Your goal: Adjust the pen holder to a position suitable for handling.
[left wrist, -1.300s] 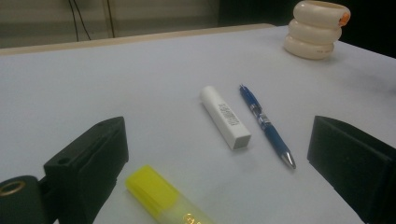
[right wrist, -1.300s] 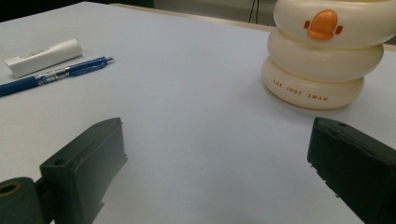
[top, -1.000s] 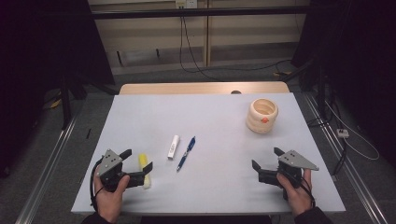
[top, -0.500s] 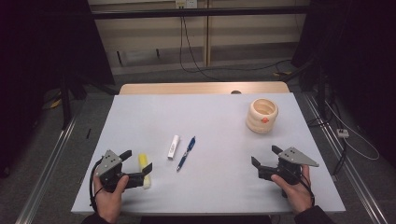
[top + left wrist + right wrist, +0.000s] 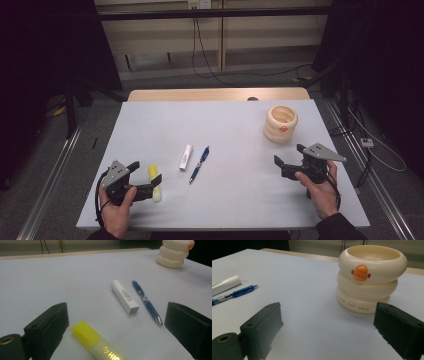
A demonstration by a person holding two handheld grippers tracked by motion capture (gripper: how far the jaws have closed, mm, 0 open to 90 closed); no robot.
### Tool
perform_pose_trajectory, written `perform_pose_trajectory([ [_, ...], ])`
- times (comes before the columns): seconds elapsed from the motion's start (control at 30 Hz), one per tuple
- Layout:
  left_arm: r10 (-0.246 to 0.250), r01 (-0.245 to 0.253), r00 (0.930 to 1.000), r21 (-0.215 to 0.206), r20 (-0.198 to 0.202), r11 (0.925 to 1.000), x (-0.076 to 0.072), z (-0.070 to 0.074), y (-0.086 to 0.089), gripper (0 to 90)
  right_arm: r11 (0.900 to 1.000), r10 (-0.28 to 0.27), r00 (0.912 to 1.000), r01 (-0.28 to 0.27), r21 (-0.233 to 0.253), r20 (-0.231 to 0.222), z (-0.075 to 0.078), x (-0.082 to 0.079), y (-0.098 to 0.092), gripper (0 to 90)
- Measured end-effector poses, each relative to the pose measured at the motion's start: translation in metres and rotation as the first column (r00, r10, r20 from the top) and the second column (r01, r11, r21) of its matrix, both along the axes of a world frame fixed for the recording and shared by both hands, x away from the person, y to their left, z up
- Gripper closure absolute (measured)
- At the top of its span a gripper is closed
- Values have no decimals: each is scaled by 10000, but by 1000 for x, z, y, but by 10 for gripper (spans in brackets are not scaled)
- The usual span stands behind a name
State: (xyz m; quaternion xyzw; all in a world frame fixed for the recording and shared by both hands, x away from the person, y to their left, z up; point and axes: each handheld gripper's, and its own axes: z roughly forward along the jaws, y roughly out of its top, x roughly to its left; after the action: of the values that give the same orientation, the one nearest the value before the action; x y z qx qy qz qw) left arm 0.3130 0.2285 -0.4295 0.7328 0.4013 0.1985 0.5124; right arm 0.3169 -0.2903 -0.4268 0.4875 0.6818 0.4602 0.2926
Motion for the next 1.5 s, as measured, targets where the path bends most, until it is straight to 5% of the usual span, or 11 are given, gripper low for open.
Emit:
perform_pose_trajectory([
  [0.27, -18, 18, 10000, -36, 17, 10000, -1, -1, 1, 56, 9990, -439, 9990, 439, 8, -113, 12, 19, -10, 85],
  [0.47, -23, 23, 9999, -6, 139, 10000, -6, 1, 4, 56, 10000, -32, 9985, 29, -48, -542, 28, 34, -16, 151],
  [0.63, -32, 31, 9999, 82, 110, 10000, -6, 0, 4, 56, 9998, -162, 9991, 157, -128, -398, 41, 50, -20, 132],
  [0.8, -4, 3, 9999, 94, 100, 10000, -5, 0, 5, 56, 9976, -410, 9980, 382, -569, -490, 51, 66, -27, 174],
  [0.93, -18, 17, 9999, 102, 106, 9999, -6, 0, 4, 57, 9971, -213, 9982, 171, -742, -562, 54, 75, -30, 181],
  [1.2, -67, 66, 10000, 87, 70, 9999, -5, 0, 4, 58, 9940, -717, 9957, 664, -866, -589, 59, 108, -42, 302],
  [1.5, -73, 72, 10000, 67, 64, 10000, -5, 0, 4, 58, 9938, -663, 9898, 542, -968, -1259, 52, 143, -47, 463],
])
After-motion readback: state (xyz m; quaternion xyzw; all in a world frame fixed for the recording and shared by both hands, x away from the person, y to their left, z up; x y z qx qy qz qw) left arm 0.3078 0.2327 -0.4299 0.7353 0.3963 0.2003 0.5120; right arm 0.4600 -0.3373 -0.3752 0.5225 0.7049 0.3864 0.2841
